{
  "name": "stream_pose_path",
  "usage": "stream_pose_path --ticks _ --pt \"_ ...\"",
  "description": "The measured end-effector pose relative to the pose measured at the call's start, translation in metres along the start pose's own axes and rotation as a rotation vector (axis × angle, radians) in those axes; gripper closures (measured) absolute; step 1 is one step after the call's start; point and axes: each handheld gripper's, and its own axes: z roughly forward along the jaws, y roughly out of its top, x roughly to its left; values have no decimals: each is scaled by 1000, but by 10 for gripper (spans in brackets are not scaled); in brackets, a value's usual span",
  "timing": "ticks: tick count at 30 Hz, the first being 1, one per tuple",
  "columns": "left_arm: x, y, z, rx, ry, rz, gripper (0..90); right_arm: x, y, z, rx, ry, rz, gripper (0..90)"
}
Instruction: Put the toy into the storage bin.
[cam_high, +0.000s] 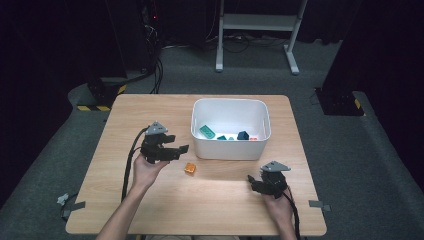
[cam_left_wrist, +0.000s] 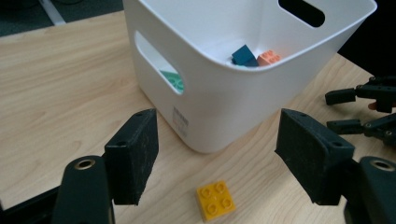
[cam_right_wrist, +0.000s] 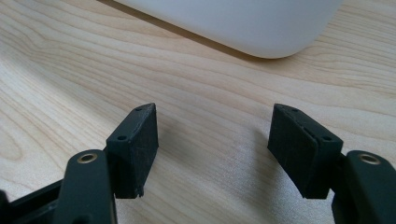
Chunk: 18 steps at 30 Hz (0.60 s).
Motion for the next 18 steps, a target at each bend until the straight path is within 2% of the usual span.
stream_pose_path --ticks 8,14,18 --pt "-2 -32 16 51 17 -13 289 0 0 0 0 0 0 330" --pt "-3 -52 33 83 24 -42 307 0 0 0 0 0 0 329" --pt "-6 -63 47 114 43 -46 328 0 0 0 0 0 0 330"
